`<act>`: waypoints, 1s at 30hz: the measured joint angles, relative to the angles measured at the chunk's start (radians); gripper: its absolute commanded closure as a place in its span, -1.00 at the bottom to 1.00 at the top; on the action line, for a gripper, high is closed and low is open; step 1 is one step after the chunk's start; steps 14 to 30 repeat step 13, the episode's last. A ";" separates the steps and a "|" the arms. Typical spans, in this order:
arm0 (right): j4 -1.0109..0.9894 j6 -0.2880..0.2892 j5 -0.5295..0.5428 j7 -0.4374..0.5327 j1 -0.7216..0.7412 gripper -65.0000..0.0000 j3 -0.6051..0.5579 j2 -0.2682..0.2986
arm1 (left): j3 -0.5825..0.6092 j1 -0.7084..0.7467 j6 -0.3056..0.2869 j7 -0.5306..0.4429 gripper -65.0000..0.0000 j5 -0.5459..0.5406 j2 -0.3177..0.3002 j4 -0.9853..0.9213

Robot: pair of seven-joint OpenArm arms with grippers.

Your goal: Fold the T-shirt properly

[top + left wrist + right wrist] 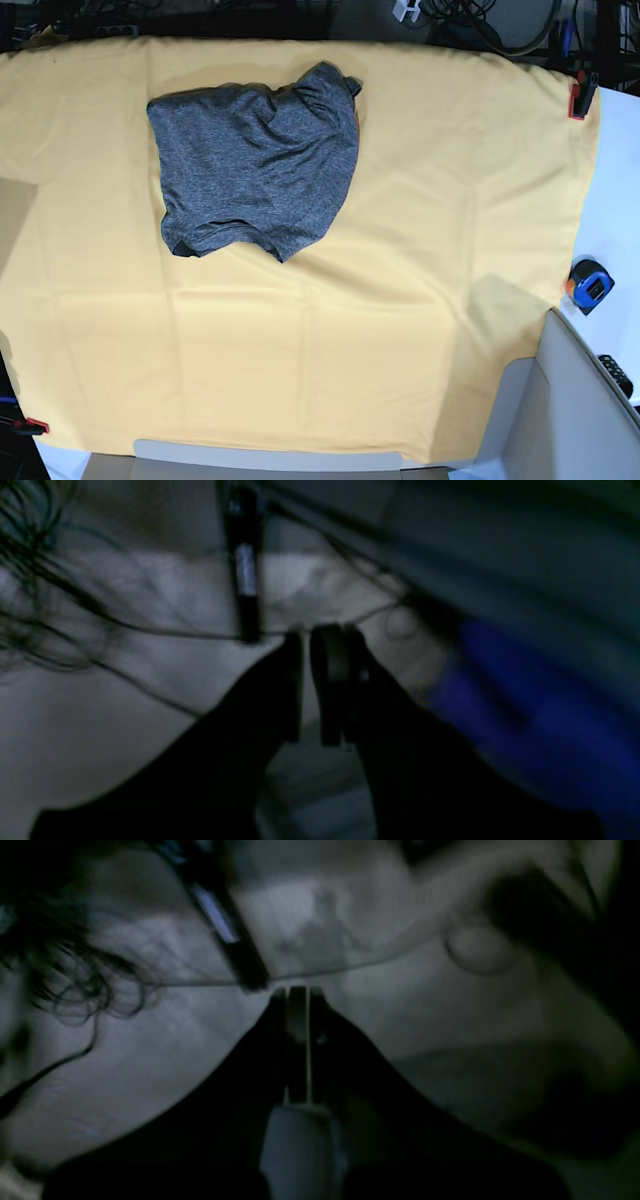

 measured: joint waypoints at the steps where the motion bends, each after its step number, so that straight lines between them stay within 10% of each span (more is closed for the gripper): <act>1: -0.018 -0.034 0.000 0.003 0.014 1.00 -0.004 -0.017 | 0.037 -0.034 0.000 -0.021 0.82 0.010 0.001 -0.048; 7: -0.024 -0.199 -0.008 0.010 0.058 1.00 -0.012 -0.061 | 0.086 -0.075 0.000 -0.082 0.82 -0.004 0.041 -0.077; 30: -0.021 -0.204 -0.003 0.009 0.064 1.00 -0.008 -0.074 | 0.089 -0.076 0.063 -0.085 0.82 -0.005 0.042 -0.075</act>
